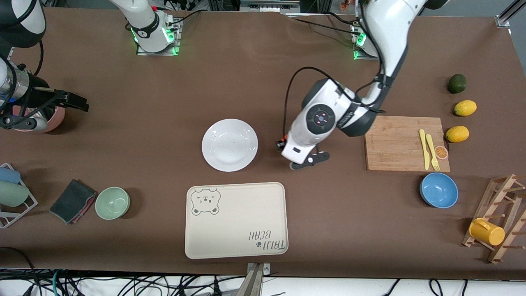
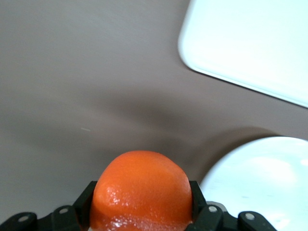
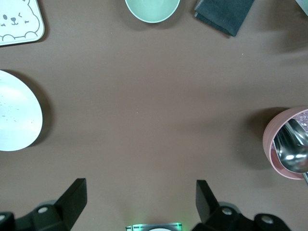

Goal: Place orange and plate with both arms
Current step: 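Carry the orange with the left gripper onto the white plate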

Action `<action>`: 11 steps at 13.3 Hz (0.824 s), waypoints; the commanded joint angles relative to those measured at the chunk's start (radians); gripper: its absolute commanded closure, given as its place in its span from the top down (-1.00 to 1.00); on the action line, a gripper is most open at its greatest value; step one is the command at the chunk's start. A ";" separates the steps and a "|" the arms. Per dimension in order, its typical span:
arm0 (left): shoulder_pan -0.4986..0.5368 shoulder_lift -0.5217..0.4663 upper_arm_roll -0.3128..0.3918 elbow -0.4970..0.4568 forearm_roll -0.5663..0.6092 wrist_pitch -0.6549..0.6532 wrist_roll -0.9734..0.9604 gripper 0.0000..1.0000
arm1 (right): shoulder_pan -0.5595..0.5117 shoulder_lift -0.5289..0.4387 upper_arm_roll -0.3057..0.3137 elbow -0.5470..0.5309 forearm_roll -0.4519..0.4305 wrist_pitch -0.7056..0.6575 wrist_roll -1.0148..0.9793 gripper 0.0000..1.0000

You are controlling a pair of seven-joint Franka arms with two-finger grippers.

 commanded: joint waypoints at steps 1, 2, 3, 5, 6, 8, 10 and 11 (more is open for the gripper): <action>-0.070 0.070 0.014 0.048 -0.099 0.145 -0.049 -0.36 | -0.003 -0.006 -0.002 0.002 0.015 -0.010 -0.015 1.00; -0.098 0.093 0.014 0.048 -0.119 0.228 -0.049 -0.36 | -0.003 -0.006 -0.002 0.002 0.015 -0.010 -0.017 1.00; -0.124 0.121 0.014 0.048 -0.118 0.315 -0.051 -0.36 | -0.003 -0.006 -0.002 0.002 0.014 -0.010 -0.027 1.00; -0.147 0.171 0.014 0.048 -0.118 0.446 -0.049 -0.35 | -0.001 -0.006 0.000 0.002 0.013 -0.010 -0.049 1.00; -0.164 0.185 0.014 0.048 -0.118 0.469 -0.051 -0.35 | -0.003 -0.006 0.000 0.000 0.013 -0.010 -0.049 1.00; -0.193 0.188 0.014 0.044 -0.118 0.470 -0.064 -0.33 | -0.003 -0.006 0.000 -0.001 0.013 -0.010 -0.050 1.00; -0.213 0.185 0.014 0.045 -0.118 0.470 -0.116 0.24 | 0.000 -0.001 0.001 -0.004 0.015 -0.005 -0.049 1.00; -0.218 0.182 0.014 0.045 -0.109 0.470 -0.143 0.96 | 0.002 0.007 0.004 -0.004 0.015 -0.004 -0.049 1.00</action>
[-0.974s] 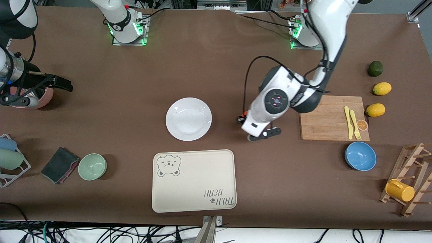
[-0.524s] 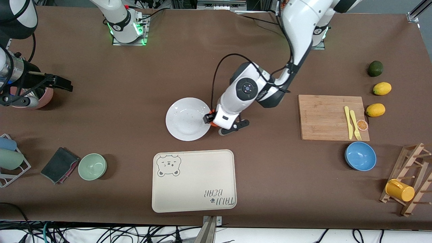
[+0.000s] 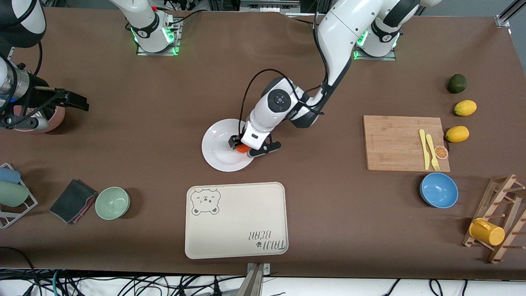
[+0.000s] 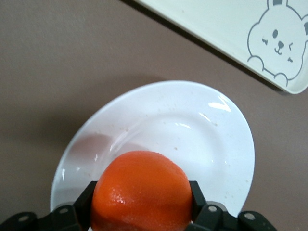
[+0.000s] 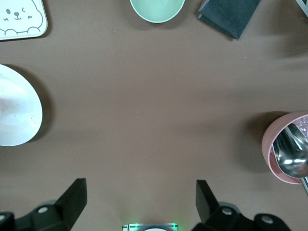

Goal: Place orange and plate with both arms
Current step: 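Carry the orange with the left gripper onto the white plate, then release the orange and raise the left gripper while the right gripper reaches the plate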

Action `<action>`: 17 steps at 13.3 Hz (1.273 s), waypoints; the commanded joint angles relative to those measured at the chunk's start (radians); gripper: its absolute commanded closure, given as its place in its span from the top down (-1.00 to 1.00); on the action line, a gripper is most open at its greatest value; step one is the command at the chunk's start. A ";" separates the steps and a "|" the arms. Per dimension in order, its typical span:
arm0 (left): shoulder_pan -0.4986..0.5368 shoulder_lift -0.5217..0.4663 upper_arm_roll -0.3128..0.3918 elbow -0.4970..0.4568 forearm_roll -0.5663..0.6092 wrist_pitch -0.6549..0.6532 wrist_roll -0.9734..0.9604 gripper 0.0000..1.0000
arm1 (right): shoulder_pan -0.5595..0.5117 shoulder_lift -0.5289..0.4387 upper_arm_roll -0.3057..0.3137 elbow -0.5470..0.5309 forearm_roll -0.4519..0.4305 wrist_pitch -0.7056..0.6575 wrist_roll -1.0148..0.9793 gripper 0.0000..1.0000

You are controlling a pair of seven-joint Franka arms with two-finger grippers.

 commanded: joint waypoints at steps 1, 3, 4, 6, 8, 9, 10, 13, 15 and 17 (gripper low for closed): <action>-0.018 -0.004 0.015 0.030 -0.017 -0.003 -0.048 1.00 | 0.005 0.014 0.005 -0.004 0.016 0.001 -0.014 1.00; 0.001 -0.028 0.018 0.020 -0.015 -0.013 -0.045 1.00 | 0.010 0.045 0.011 -0.004 0.058 0.004 -0.014 1.00; 0.012 -0.048 0.021 0.015 -0.014 -0.032 -0.045 1.00 | 0.013 0.092 0.014 -0.004 0.114 0.006 -0.014 1.00; 0.063 -0.110 0.024 0.013 -0.003 -0.161 -0.038 1.00 | 0.018 0.207 0.019 -0.007 0.257 0.004 -0.016 1.00; 0.124 -0.179 0.022 0.018 0.068 -0.349 -0.021 1.00 | 0.018 0.271 0.052 -0.010 0.346 0.036 -0.019 1.00; 0.153 -0.205 0.021 0.020 0.114 -0.429 0.010 1.00 | 0.018 0.293 0.061 -0.038 0.401 0.088 -0.023 1.00; 0.187 -0.232 0.021 0.023 0.132 -0.497 0.052 1.00 | 0.019 0.293 0.068 -0.096 0.464 0.169 -0.036 1.00; 0.302 -0.311 0.021 0.026 0.133 -0.655 0.239 1.00 | 0.019 0.287 0.166 -0.300 0.568 0.459 -0.043 1.00; 0.368 -0.348 0.022 0.027 0.133 -0.720 0.345 1.00 | 0.019 0.310 0.206 -0.372 0.643 0.593 -0.110 1.00; 0.428 -0.364 0.019 0.027 0.133 -0.773 0.454 1.00 | 0.019 0.350 0.210 -0.403 0.786 0.636 -0.263 1.00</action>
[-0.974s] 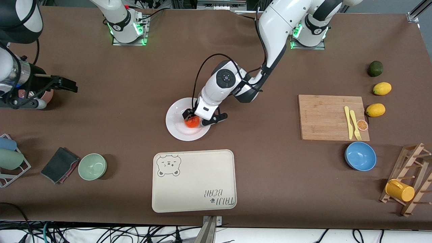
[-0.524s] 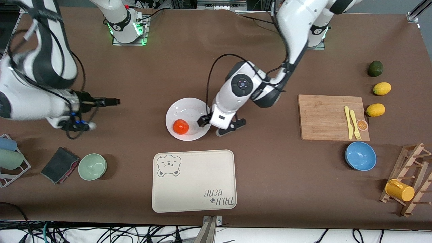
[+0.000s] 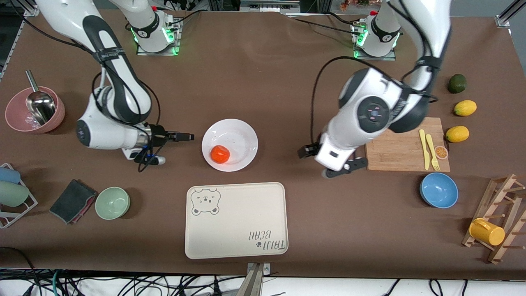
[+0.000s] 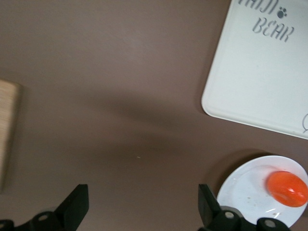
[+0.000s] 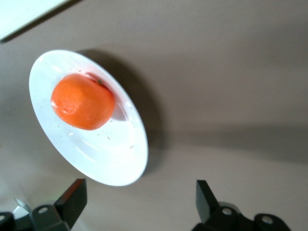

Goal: Place orange and plate with both arms
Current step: 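Release the orange and raise the left gripper while the right gripper reaches the plate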

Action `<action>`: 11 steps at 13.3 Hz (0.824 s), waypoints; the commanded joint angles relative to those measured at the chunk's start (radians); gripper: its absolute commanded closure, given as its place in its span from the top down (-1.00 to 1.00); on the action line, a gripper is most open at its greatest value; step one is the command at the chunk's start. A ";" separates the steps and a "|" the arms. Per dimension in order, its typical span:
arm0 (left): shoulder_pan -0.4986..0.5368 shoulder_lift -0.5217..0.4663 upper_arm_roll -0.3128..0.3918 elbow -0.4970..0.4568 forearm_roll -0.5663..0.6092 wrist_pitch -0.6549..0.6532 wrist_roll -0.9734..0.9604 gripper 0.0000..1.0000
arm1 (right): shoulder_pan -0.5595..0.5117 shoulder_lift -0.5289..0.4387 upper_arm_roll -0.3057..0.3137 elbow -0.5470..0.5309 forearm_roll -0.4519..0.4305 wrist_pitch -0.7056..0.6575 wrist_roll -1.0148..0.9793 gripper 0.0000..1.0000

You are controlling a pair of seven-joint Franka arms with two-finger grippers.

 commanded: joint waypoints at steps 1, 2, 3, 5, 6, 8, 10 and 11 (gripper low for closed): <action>0.079 -0.034 -0.013 -0.020 0.021 -0.068 0.155 1.00 | -0.012 0.025 0.005 -0.055 0.168 0.048 -0.210 1.00; 0.109 -0.034 -0.013 -0.020 0.021 -0.082 0.221 1.00 | -0.015 0.045 0.005 -0.065 0.222 0.050 -0.311 1.00; 0.134 -0.034 -0.013 -0.021 0.021 -0.089 0.276 1.00 | -0.020 0.063 0.004 -0.078 0.302 0.050 -0.394 1.00; 0.176 -0.035 -0.013 -0.020 0.021 -0.096 0.344 1.00 | -0.017 0.101 0.004 -0.076 0.390 0.060 -0.479 0.99; 0.192 -0.048 -0.013 -0.021 0.021 -0.096 0.370 1.00 | -0.015 0.115 0.004 -0.070 0.393 0.071 -0.495 0.98; 0.211 -0.069 -0.017 -0.015 0.006 -0.124 0.386 1.00 | -0.014 0.120 0.004 -0.069 0.393 0.076 -0.509 0.54; 0.213 -0.121 -0.017 -0.018 0.018 -0.148 0.387 1.00 | -0.014 0.126 0.004 -0.064 0.394 0.076 -0.525 -0.21; 0.213 -0.147 -0.013 -0.017 0.021 -0.178 0.386 1.00 | -0.012 0.140 0.004 -0.052 0.396 0.079 -0.525 -0.46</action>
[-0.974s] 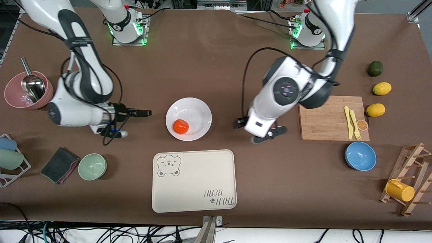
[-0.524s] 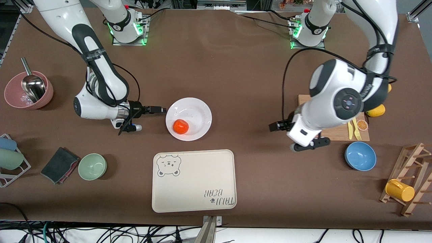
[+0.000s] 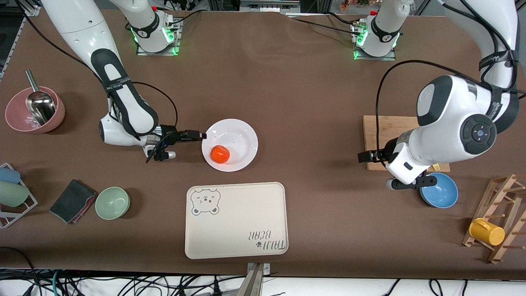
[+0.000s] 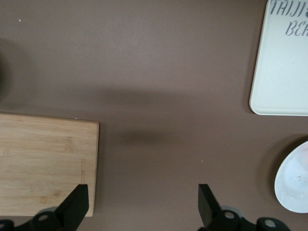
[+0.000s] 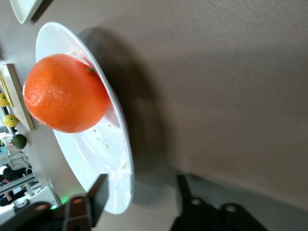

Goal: Place orange and plate with both arms
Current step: 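Release the orange and raise the left gripper while the right gripper reaches the plate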

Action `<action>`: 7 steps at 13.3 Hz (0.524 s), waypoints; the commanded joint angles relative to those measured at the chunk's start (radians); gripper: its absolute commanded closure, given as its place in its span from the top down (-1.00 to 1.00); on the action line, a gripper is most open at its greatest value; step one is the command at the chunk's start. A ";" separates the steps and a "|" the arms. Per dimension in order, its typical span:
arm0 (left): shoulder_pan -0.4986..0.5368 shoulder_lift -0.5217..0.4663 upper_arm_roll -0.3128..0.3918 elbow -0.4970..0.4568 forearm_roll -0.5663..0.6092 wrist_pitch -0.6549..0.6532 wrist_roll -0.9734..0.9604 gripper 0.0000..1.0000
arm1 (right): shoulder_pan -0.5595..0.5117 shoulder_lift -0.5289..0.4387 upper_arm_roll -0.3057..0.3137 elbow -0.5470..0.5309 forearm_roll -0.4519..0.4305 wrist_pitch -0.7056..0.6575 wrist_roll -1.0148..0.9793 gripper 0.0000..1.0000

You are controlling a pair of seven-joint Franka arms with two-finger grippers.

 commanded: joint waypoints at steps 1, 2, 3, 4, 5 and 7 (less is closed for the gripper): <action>0.011 -0.109 -0.007 -0.019 0.030 -0.086 0.021 1.00 | -0.002 0.028 0.009 0.026 0.024 0.010 -0.028 -0.55; 0.012 -0.141 -0.006 -0.019 0.056 -0.115 0.022 1.00 | -0.002 0.031 0.009 0.032 0.024 0.010 -0.028 -0.59; 0.012 -0.170 -0.006 -0.019 0.091 -0.150 0.024 1.00 | -0.002 0.032 0.009 0.033 0.024 0.010 -0.028 -0.68; 0.011 -0.174 -0.007 -0.019 0.112 -0.178 0.022 1.00 | -0.003 0.032 0.009 0.034 0.024 0.010 -0.028 -0.70; 0.011 -0.177 -0.009 -0.019 0.119 -0.192 0.025 1.00 | -0.003 0.032 0.009 0.034 0.024 0.010 -0.028 -0.74; 0.009 -0.175 -0.009 -0.019 0.119 -0.192 0.025 1.00 | -0.003 0.038 0.010 0.037 0.037 0.010 -0.028 -0.81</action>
